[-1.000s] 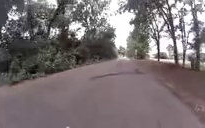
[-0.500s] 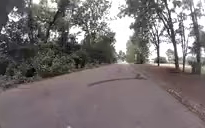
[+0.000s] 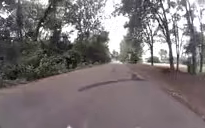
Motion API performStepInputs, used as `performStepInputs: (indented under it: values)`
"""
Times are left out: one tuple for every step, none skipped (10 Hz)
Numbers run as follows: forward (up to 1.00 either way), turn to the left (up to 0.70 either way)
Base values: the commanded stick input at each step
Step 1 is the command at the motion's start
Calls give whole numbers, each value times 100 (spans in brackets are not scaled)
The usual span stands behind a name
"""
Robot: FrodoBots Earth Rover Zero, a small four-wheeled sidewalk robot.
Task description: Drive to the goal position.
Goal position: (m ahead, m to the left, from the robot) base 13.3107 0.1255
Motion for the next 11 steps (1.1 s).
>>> performStepInputs:
  values:
    - [100, -12]
    - [100, -12]
    - [100, -12]
    - [100, -12]
    - [100, -5]
    - [100, -1]
    - [100, -1]
    - [100, -1]
    - [100, -1]
    - [100, -1]
    - [100, 0]
